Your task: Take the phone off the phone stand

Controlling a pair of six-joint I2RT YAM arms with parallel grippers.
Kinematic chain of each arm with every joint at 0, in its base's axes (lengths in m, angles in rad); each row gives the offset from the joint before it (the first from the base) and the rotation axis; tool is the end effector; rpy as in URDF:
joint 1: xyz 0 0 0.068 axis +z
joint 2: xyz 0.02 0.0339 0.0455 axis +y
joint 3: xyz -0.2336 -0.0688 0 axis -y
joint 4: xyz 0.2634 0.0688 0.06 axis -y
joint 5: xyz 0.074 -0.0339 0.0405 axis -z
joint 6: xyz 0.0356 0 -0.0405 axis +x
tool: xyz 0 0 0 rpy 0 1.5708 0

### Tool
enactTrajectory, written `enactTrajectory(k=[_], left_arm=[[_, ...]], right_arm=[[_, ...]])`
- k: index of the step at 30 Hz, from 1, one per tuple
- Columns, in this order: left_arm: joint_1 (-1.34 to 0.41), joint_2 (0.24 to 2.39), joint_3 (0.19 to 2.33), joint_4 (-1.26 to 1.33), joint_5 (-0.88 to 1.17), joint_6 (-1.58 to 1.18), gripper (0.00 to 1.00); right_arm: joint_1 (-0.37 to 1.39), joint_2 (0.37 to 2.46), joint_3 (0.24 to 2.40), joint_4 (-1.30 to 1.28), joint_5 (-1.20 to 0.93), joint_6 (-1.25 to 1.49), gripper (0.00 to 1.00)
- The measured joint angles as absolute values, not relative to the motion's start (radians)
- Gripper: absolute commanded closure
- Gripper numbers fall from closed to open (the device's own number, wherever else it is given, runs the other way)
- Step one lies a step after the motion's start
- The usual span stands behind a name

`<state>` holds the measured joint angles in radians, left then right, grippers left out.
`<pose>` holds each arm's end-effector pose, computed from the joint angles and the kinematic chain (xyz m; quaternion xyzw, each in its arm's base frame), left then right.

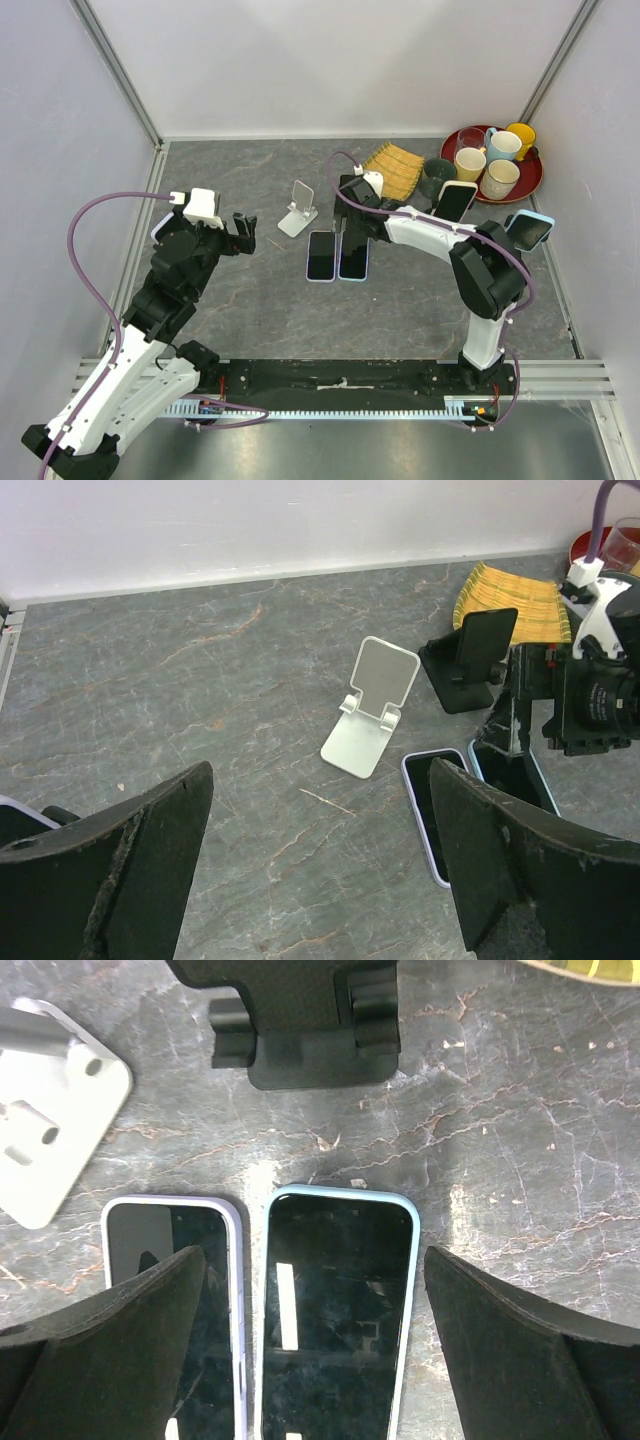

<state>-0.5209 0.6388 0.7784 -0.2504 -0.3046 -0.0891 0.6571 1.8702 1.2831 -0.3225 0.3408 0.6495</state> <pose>0.1721 -0.0864 0.3369 0.0590 0.7411 -0.0901 0.6627 0.3299 0.2395 0.1559 0.0515 0.9324 0.0671 0.3515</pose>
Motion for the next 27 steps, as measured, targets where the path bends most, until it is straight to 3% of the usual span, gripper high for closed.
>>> enactTrajectory(k=[8,19,27], left_arm=[[-0.521,0.640,0.778,-0.250,-0.305,-0.089,0.05],[-0.506,0.690,0.778,-0.251,-0.360,-0.089,0.04],[-0.392,0.753,0.801,-0.354,-0.418,-0.149,0.04]], right_arm=[[0.657,1.782,1.256,-0.304,0.326,0.616,0.02],[0.657,1.361,1.058,-0.106,0.315,0.461,0.02],[0.657,1.248,0.877,-0.043,0.275,0.403,0.02]])
